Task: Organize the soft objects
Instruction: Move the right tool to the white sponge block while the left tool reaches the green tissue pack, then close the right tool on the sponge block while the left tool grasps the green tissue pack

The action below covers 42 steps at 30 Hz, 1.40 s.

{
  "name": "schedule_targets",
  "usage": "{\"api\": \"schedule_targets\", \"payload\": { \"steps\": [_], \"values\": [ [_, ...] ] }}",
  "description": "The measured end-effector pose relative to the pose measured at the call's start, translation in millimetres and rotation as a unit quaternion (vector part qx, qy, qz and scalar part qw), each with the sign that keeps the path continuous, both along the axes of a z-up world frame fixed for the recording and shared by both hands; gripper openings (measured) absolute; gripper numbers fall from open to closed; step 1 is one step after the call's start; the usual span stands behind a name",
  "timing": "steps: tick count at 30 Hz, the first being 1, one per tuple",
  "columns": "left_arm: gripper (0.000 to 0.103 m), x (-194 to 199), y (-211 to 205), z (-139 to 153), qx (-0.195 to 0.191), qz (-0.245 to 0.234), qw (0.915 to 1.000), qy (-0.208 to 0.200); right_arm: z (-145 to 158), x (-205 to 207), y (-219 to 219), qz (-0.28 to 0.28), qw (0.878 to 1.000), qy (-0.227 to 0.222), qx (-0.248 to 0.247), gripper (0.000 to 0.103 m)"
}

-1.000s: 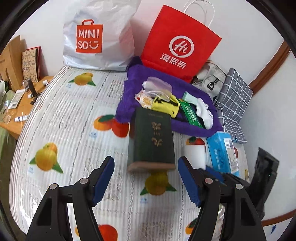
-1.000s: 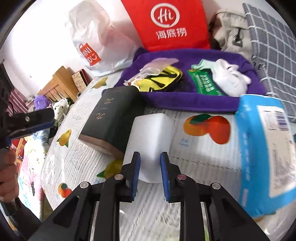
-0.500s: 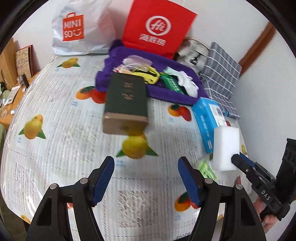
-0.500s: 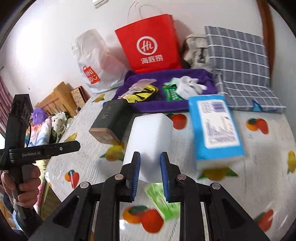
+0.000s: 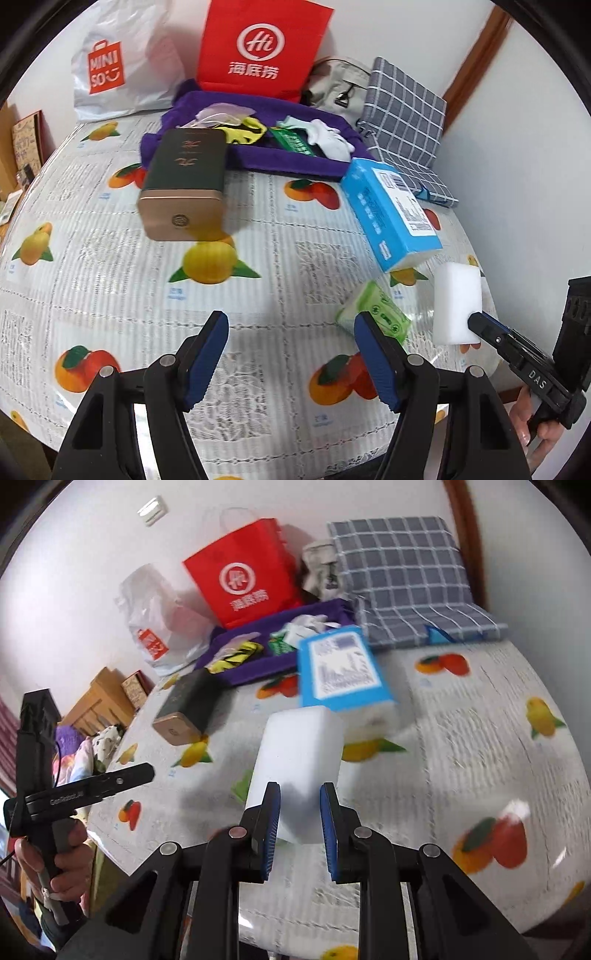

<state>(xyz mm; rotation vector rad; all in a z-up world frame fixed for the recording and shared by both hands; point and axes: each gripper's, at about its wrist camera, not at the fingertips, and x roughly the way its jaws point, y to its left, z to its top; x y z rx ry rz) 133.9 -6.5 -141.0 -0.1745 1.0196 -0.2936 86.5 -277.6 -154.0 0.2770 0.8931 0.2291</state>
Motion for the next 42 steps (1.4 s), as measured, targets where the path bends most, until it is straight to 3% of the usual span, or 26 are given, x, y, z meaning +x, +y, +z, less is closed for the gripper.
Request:
{"api": "schedule_targets", "payload": {
  "steps": [6, 10, 17, 19, 21, 26, 32, 34, 35, 42],
  "values": [
    [0.068, -1.3, -27.8, -7.8, 0.020, -0.031, 0.9993, -0.002, -15.3, -6.0, -27.2, -0.031, 0.999, 0.012, -0.011, 0.022],
    [0.068, 1.9, -41.9, -17.2, 0.033, -0.053, 0.9978, 0.023, -28.4, -2.8, -36.2, -0.035, 0.999, 0.026, -0.011, 0.022],
    [0.068, 7.7, -46.6, -23.7, 0.039, -0.054, 0.9970, 0.039, -48.6, 4.4, -49.0, -0.040, 0.998, 0.057, -0.010, 0.026],
    [0.069, 8.7, -46.2, -24.6, 0.040, -0.053, 0.9970, 0.040, -49.1, 3.4, -51.2, -0.041, 0.998, 0.056, -0.010, 0.031],
    [0.069, 9.6, -45.7, -25.7, 0.043, -0.049, 0.9970, 0.040, -47.5, 0.9, -51.2, -0.039, 0.998, 0.054, -0.005, 0.057],
    [0.069, 8.5, -43.6, -26.2, 0.042, -0.049, 0.9973, 0.035, -44.9, 1.2, -40.7, -0.042, 0.998, 0.042, -0.011, 0.075],
    [0.070, 3.2, -52.2, -21.0, 0.044, -0.082, 0.9956, 0.006, -61.1, 16.4, -21.4, -0.057, 0.996, 0.049, -0.048, 0.075],
    [0.074, 1.6, -63.1, -21.3, 0.062, -0.105, 0.9925, -0.003, -68.0, 20.0, -19.7, -0.059, 0.995, 0.048, -0.061, 0.066],
    [0.074, 1.5, -67.6, -21.8, 0.068, -0.114, 0.9911, -0.006, -70.0, 20.8, -19.9, -0.057, 0.995, 0.048, -0.066, 0.055],
    [0.074, 7.2, -104.4, -36.5, 0.097, -0.166, 0.9813, 0.004, -63.5, 10.6, -35.4, -0.051, 0.995, 0.029, -0.085, 0.055]
  ]
}}
